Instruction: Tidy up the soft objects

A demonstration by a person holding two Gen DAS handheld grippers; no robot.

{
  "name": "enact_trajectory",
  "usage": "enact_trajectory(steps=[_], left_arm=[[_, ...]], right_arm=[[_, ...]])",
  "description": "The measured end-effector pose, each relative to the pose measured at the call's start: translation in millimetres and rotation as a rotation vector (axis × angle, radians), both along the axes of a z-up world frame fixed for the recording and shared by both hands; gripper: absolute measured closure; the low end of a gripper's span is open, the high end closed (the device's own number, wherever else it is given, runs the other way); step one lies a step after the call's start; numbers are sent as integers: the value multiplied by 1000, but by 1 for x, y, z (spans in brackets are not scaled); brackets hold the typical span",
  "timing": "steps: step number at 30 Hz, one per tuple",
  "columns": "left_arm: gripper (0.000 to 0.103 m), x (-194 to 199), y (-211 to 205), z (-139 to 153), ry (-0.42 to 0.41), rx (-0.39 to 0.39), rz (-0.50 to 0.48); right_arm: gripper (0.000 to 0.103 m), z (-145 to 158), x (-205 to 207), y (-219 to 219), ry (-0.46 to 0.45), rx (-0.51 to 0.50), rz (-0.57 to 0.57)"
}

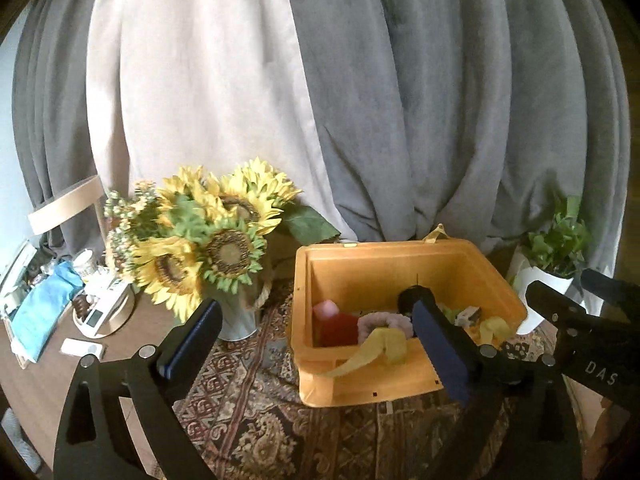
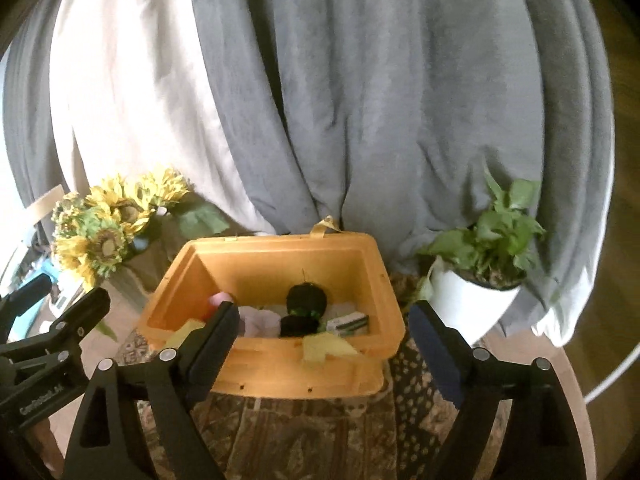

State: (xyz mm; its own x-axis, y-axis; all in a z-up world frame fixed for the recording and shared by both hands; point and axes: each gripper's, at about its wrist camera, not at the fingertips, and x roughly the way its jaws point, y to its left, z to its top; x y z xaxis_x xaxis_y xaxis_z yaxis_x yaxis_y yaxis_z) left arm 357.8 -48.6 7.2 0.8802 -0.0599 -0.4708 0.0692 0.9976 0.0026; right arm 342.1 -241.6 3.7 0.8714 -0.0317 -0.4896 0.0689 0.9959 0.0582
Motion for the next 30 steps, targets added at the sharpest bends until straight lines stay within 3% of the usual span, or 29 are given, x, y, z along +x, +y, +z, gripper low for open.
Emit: enact_trajectory(steps=[16, 30], left_arm=[[0, -77, 20, 7, -57, 12, -30], [0, -146, 12, 7, -70, 3, -7]], right_arm=[[16, 0, -88, 19, -53, 2, -74], [16, -1, -154, 8, -65, 14, -51]])
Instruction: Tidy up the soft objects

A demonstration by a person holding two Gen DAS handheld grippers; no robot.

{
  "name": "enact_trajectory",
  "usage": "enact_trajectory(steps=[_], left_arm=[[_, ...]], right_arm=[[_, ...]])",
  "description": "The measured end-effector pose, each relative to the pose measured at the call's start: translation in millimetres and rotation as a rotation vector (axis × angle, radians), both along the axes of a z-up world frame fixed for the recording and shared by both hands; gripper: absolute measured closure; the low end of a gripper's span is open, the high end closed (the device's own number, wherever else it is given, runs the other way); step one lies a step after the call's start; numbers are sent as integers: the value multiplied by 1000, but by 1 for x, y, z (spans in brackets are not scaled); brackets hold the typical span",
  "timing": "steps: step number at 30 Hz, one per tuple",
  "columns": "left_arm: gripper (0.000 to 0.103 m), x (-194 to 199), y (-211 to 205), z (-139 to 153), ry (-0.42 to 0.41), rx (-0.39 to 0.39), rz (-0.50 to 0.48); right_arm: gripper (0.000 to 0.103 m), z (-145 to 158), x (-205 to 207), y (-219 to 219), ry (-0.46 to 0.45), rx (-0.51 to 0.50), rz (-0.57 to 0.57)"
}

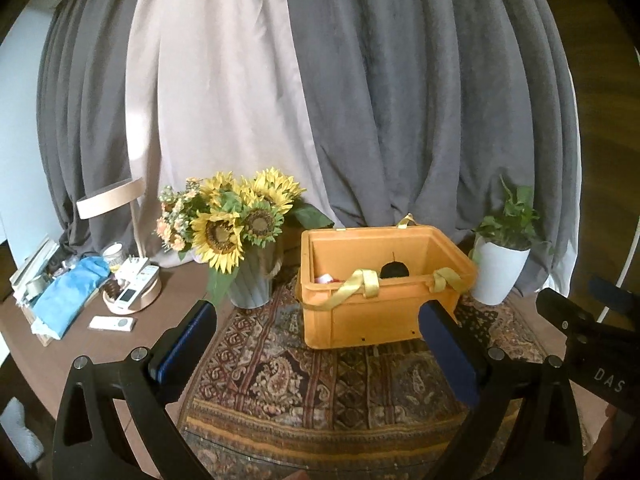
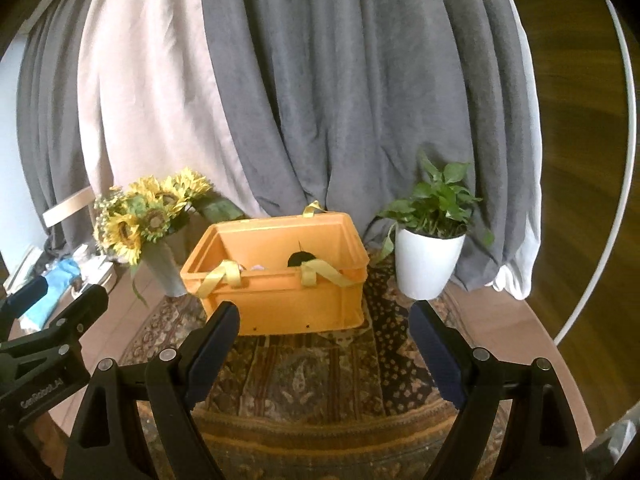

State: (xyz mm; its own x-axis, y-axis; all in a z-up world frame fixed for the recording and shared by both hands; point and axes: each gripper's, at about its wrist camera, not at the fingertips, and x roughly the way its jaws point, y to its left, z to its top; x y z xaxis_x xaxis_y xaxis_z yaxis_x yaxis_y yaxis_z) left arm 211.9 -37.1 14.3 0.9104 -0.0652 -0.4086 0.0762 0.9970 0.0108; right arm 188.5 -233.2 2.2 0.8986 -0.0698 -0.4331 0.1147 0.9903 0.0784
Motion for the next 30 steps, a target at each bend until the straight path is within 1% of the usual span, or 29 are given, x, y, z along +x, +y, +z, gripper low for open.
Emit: enact_trajectory(steps=[7, 19, 30], left_arm=[[0, -42, -3, -2, -5, -1, 10], [0, -103, -4, 1, -16, -7, 5], [0, -147, 1, 4, -31, -3, 13]], right_arm=[[16, -4, -39, -3, 1, 0, 11], [16, -4, -102, -1, -21, 4, 8], [16, -2, -143, 4, -40, 12, 24]])
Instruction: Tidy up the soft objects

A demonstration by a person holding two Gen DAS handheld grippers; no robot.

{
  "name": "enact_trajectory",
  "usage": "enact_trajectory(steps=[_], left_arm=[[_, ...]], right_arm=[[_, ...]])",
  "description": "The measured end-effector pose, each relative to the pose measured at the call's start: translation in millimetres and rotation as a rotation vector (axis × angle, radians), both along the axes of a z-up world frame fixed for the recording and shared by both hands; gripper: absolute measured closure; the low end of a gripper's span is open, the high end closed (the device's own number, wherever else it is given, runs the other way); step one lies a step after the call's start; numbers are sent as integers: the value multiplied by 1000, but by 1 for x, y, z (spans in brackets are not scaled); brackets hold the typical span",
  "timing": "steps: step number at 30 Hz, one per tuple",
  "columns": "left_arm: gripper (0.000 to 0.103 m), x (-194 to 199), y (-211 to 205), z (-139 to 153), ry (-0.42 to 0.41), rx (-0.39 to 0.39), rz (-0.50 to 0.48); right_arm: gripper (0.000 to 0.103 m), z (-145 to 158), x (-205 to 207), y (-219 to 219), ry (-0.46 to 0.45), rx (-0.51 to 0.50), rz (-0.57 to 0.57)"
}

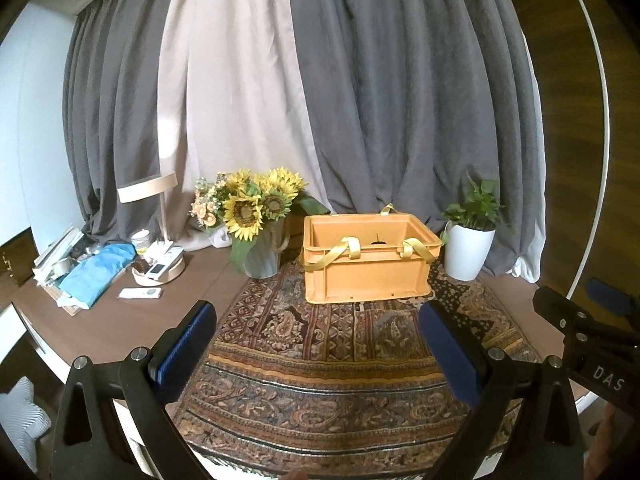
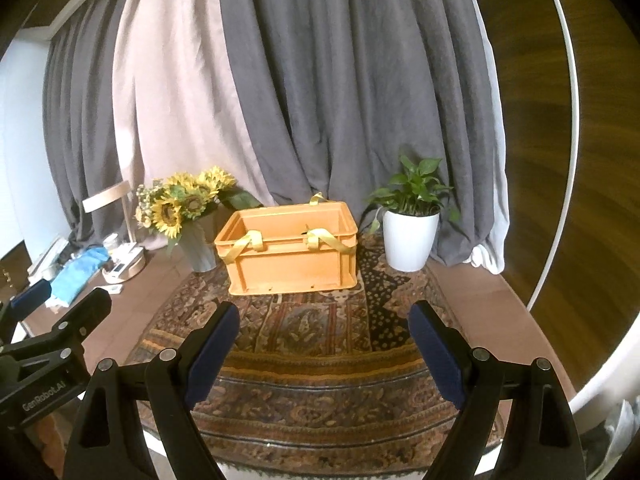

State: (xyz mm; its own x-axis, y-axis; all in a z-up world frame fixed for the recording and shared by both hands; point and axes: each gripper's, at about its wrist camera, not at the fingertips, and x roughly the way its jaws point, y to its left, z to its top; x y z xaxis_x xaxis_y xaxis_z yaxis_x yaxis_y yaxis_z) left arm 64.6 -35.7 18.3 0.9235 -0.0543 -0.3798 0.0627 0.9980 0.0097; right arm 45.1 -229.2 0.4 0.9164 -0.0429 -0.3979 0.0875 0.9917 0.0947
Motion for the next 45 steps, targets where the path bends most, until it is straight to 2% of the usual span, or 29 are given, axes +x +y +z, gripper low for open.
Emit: enact_trajectory(steps=[21, 45], left_arm=[[0, -40, -9, 9, -28, 8, -5], [0, -51, -20, 11, -27, -2, -33]], right_arm=[[16, 0, -38, -9, -2, 14, 16], [16, 2, -50, -17, -2, 16, -7]])
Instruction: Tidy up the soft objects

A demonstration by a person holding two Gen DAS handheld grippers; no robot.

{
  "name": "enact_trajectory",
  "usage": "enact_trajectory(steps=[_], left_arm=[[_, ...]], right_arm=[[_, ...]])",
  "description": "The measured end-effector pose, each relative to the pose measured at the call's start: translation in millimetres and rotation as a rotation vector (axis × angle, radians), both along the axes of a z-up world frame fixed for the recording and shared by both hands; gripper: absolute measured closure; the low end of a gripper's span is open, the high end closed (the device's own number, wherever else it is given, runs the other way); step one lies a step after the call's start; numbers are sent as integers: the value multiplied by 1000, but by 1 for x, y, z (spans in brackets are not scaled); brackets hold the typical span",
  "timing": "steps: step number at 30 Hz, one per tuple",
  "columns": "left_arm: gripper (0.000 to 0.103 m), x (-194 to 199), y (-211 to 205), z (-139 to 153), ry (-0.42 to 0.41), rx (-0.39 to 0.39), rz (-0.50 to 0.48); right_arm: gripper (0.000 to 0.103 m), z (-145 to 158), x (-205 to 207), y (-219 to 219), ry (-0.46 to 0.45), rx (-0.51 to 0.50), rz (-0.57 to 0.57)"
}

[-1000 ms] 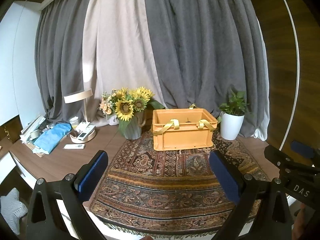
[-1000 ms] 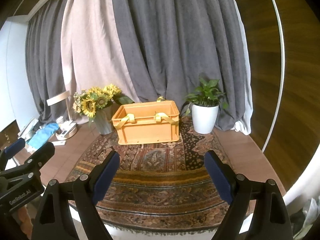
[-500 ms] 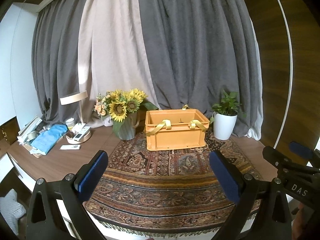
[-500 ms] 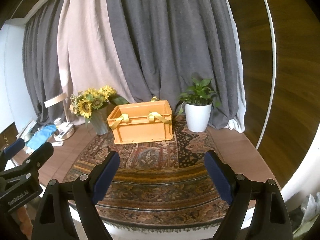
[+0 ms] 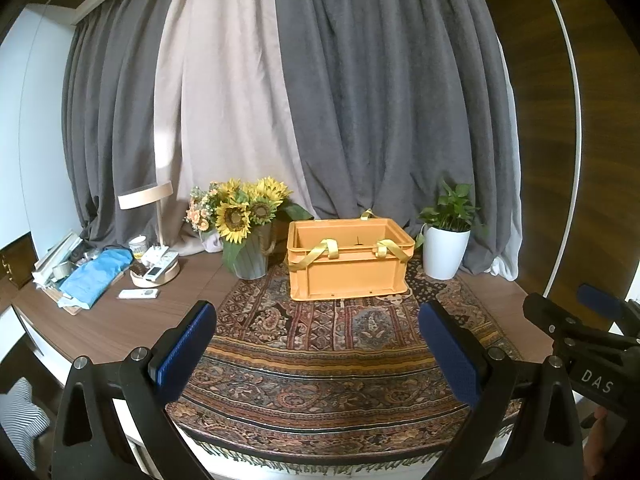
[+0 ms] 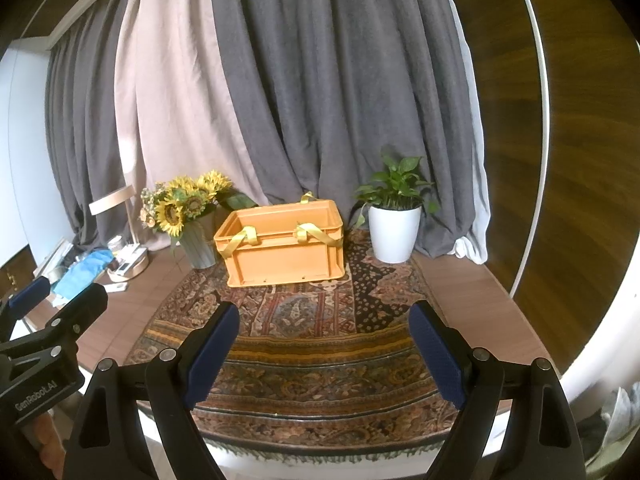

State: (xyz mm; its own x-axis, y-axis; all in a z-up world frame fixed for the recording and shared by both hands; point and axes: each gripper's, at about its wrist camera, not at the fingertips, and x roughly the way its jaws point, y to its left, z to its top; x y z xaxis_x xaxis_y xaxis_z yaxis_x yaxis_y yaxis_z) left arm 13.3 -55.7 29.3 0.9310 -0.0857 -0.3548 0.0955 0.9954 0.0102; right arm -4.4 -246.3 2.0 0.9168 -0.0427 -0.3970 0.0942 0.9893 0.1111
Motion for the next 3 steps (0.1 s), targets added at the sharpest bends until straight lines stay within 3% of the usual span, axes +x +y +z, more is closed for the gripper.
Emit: enact_trajectory(steps=[3], left_arm=[[0, -1, -1, 0, -1, 0, 4]], right_arm=[[16, 0, 0, 0, -1, 0, 0]])
